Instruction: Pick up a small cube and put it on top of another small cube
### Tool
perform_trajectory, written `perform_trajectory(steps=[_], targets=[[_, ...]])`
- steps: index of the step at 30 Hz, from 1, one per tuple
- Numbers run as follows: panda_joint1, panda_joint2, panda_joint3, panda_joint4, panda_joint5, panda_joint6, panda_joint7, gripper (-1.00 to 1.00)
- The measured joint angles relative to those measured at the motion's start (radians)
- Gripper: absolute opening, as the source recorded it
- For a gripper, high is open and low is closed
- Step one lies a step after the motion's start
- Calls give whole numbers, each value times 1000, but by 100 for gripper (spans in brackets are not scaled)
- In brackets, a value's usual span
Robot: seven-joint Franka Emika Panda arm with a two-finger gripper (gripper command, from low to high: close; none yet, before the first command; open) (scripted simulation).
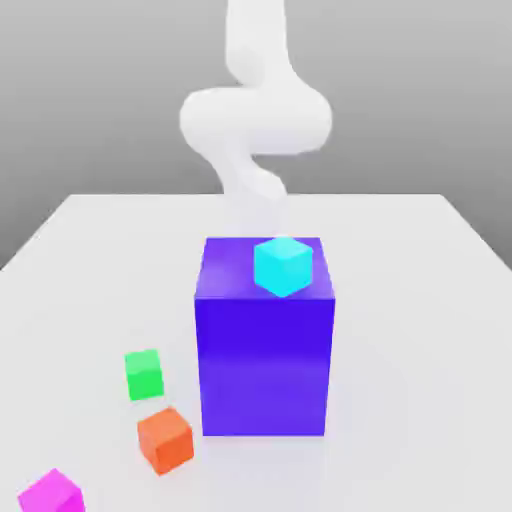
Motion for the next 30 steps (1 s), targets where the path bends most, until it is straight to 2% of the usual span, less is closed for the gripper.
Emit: perform_trajectory(steps=[13,30], targets=[[-74,477,-91,34,27,126,51,0],[-217,1097,-159,80,135,288,65,0]])
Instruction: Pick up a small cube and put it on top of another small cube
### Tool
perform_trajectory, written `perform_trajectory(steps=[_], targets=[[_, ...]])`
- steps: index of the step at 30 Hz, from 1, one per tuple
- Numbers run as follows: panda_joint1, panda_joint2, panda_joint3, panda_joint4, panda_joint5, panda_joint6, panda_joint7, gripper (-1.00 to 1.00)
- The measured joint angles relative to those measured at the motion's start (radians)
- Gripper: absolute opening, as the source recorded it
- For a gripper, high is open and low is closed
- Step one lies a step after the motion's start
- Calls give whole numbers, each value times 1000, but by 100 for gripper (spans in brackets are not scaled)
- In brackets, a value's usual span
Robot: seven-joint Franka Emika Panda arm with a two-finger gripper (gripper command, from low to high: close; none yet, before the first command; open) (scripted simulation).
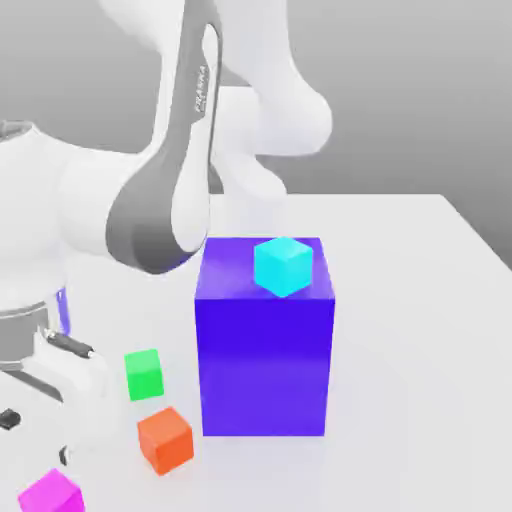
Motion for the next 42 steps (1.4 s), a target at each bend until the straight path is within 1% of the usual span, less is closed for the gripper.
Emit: perform_trajectory(steps=[4,5,11,16,22,29,36,39,42], targets=[[-33,145,30,29,36,97,-22,0],[-38,169,37,35,42,115,-26,-100],[-41,181,40,37,45,124,-28,-100],[-16,47,6,5,8,23,-1,-100],[15,-153,-62,-192,-45,21,126,-100],[9,-391,-120,-446,-162,45,328,-100],[-75,-627,-91,-698,-278,67,530,-100],[-72,-579,-96,-727,-265,143,536,-100],[-51,-477,-102,-727,-210,243,501,-100]])
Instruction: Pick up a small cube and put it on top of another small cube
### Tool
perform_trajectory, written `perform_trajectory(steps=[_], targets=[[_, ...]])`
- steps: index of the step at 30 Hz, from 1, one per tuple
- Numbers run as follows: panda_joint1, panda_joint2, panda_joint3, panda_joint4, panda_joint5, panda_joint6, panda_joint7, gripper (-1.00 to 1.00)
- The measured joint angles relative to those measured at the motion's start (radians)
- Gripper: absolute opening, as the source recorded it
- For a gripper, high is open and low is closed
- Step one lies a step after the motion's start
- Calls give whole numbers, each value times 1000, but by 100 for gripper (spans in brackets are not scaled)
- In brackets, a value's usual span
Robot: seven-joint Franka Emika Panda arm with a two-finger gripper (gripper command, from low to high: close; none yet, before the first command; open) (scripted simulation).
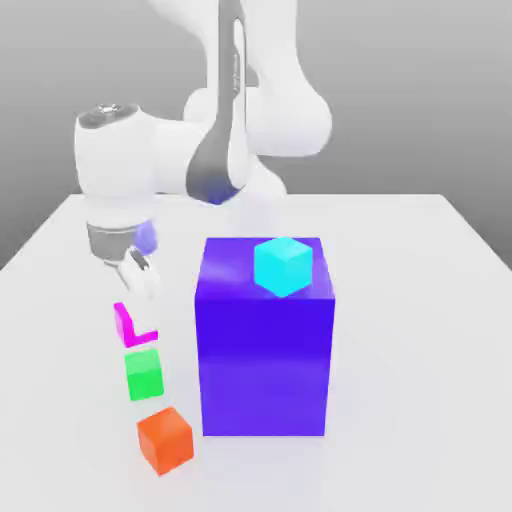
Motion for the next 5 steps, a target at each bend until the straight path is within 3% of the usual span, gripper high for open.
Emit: perform_trajectory(steps=[2,3,5], targets=[[11,73,10,3,68,69,-46,-100],[14,99,20,4,97,93,-66,100],[22,99,20,4,97,93,-66,100]])
